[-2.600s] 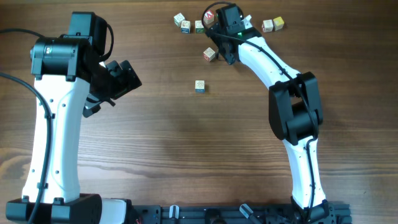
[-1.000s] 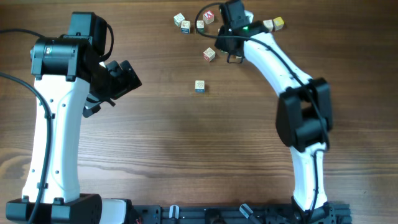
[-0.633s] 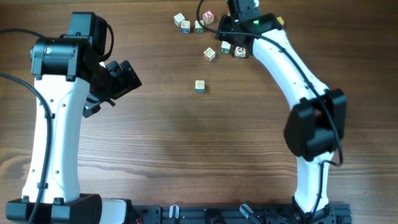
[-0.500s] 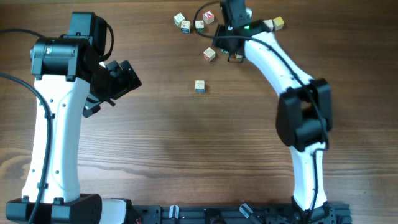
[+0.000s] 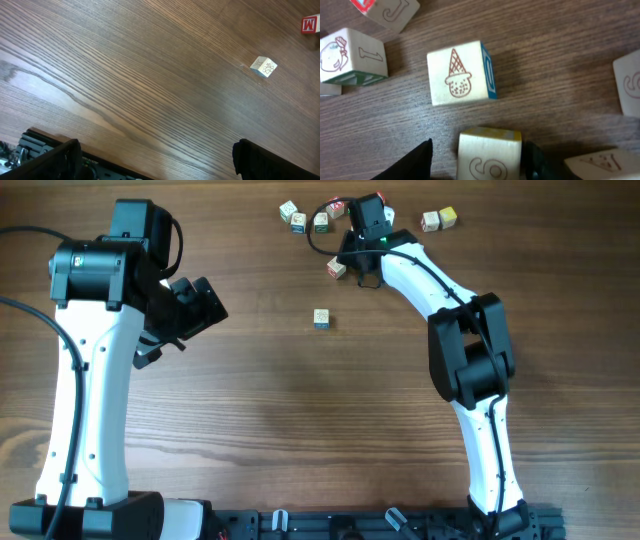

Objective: Form a circle

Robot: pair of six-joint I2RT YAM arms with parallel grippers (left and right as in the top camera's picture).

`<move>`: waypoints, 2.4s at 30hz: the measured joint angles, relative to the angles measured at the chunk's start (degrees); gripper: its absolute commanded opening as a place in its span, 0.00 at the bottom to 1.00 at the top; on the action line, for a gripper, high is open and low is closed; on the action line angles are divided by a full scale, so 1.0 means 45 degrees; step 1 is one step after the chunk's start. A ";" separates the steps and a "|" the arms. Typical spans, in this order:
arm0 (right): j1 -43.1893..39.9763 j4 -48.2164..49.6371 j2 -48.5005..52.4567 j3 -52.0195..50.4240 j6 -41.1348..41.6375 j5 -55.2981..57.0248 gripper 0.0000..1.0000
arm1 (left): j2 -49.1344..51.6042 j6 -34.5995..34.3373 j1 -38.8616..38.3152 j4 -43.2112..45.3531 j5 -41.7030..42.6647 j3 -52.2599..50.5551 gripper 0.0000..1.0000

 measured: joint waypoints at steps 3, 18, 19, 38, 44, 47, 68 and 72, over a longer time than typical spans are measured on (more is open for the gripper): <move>-0.0010 0.0044 0.0044 0.0000 0.0034 0.0199 0.37 | 0.0000 0.0000 0.0000 -0.0005 0.0000 0.0000 1.00; -0.0039 -0.2069 -0.0908 -0.0005 -0.1166 0.0418 0.24 | 0.0000 0.0000 0.0000 -0.0005 0.0000 0.0000 1.00; -0.0049 -0.2331 -0.1200 -0.0024 -0.1229 0.0413 0.24 | 0.0000 0.0000 0.0000 -0.0005 0.0000 0.0000 1.00; 0.0272 -0.5353 -0.4668 -0.2497 -0.1491 -0.0971 0.22 | 0.0000 0.0000 0.0000 -0.0005 0.0000 0.0000 1.00; 0.0350 -0.3031 -0.4653 -0.4507 -0.1331 -0.1117 0.22 | 0.0000 0.0000 0.0000 -0.0005 0.0000 0.0000 1.00; 0.0350 -0.2429 -0.4653 -0.5498 -0.1117 -0.1200 0.22 | 0.0000 0.0000 0.0000 -0.0005 0.0000 0.0000 1.00; 0.1307 -0.1379 -0.4643 -0.5863 -0.0962 -0.2361 0.30 | 0.0000 0.0000 0.0000 -0.0005 0.0000 0.0000 1.00; 0.1350 -0.1341 -0.4643 -0.5863 -0.0719 -0.2361 0.31 | 0.0000 0.0000 0.0000 -0.0005 0.0000 0.0000 1.00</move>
